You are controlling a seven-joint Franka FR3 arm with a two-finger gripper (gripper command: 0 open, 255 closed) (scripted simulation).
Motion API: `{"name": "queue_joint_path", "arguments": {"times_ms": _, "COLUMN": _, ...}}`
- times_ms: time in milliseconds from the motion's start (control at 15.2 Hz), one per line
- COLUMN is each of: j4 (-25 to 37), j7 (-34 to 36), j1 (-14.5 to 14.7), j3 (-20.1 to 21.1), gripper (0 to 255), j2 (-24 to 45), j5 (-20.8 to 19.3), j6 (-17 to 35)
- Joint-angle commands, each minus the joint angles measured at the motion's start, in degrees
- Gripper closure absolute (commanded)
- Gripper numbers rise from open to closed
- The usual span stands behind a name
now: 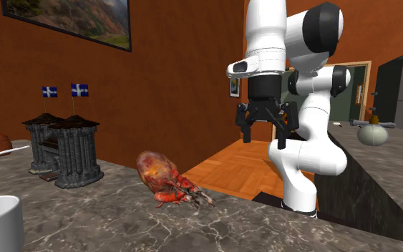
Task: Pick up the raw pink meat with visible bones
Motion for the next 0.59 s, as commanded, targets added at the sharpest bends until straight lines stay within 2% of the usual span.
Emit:
{"name": "queue_joint_path", "arguments": {"times_ms": 0, "j4": 0.0, "j7": 0.0, "j1": 0.0, "j3": 0.0, "gripper": 0, "j2": 0.0, "j5": 0.0, "j6": 0.0}}
{"name": "queue_joint_path", "arguments": {"times_ms": 528, "j4": -2.5, "j7": 19.8, "j1": -8.3, "j3": 3.7, "gripper": 0, "j2": 8.7, "j5": -1.9, "j6": 20.1}}
